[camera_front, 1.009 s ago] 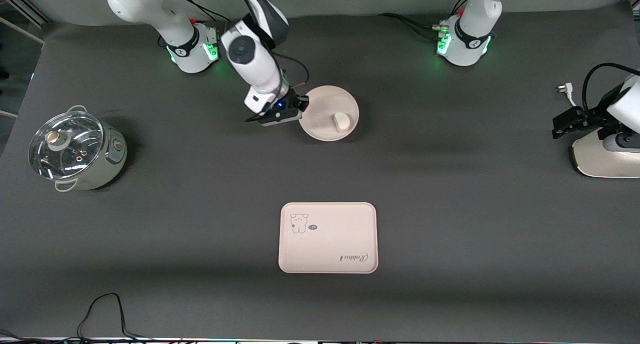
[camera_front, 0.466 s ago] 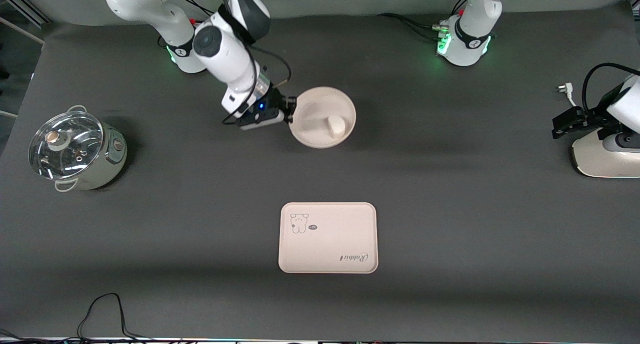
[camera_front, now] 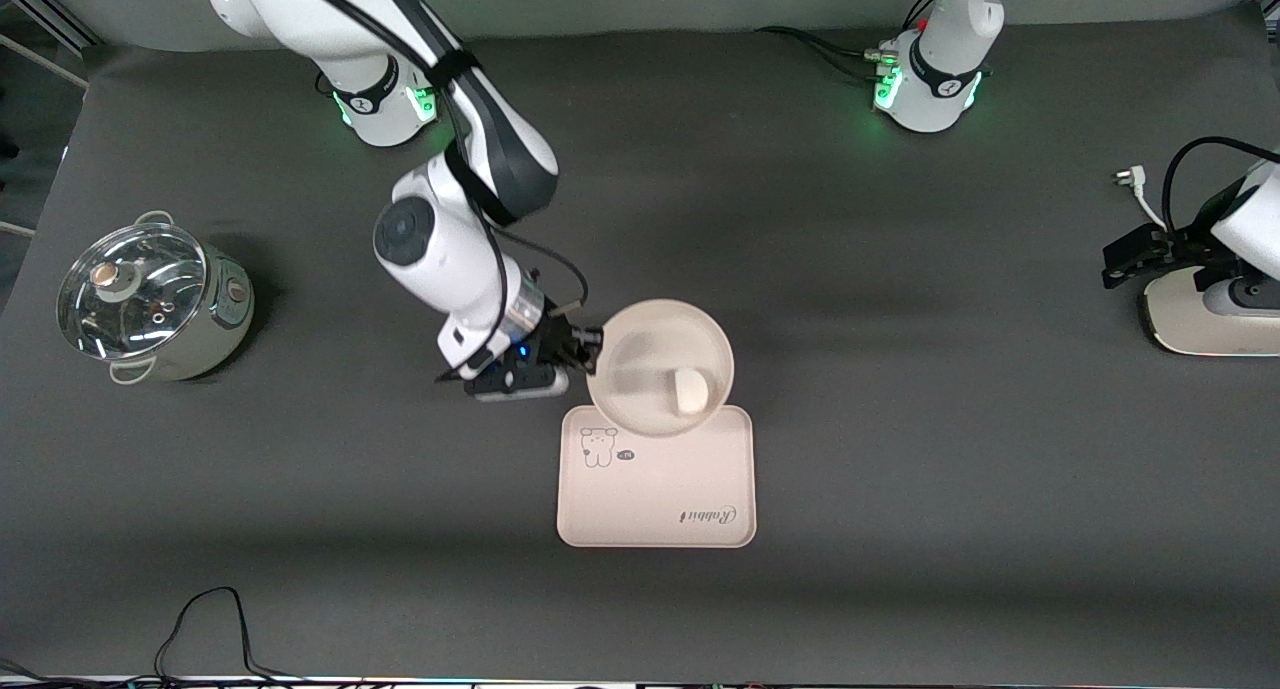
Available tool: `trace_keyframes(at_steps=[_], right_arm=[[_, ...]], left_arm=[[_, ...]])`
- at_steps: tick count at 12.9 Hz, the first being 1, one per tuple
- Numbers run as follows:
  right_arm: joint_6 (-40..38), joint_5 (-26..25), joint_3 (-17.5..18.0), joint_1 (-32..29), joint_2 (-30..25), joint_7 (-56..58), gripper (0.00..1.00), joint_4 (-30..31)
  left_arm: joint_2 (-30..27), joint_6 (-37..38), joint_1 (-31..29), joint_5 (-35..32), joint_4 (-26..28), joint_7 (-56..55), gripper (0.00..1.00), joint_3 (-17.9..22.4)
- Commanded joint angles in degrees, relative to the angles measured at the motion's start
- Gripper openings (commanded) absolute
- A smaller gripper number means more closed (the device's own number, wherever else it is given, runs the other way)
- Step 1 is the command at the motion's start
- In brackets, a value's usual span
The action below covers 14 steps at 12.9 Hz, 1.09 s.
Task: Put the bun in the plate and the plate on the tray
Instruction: 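Carry the plate with the right gripper onto the white tray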
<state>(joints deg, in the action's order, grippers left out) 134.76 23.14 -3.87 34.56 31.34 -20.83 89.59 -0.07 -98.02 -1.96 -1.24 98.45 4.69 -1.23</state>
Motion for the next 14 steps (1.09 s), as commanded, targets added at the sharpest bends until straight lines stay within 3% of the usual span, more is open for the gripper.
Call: trace_keyframes(at_steps=[1,4,9,14], right_arm=[[-6.6,1.3,-0.6,-2.6,12.5,1.2,0.00,-19.1],[-7.6,1.2,-0.8,-4.2,17.8,1.1,0.00,-25.5],[-3.5,1.7,-0.6,-4.3,25.0,1.4,0.00,-25.3],[-2.6,1.7,-0.4,-4.1,26.6,1.3,0.00,-24.9]], left_arm=[[0.4,0.4,1.6,0.0,-1.2,0.4,1.00,0.5],[0.2,0.5,1.3,0.1,-0.9,0.5,1.00,0.6],[0.2,0.7,2.0,0.3,-0.9,0.2,1.00,0.5],[0.7,-0.4,1.4,0.2,-1.2,0.6,1.00,0.6]])
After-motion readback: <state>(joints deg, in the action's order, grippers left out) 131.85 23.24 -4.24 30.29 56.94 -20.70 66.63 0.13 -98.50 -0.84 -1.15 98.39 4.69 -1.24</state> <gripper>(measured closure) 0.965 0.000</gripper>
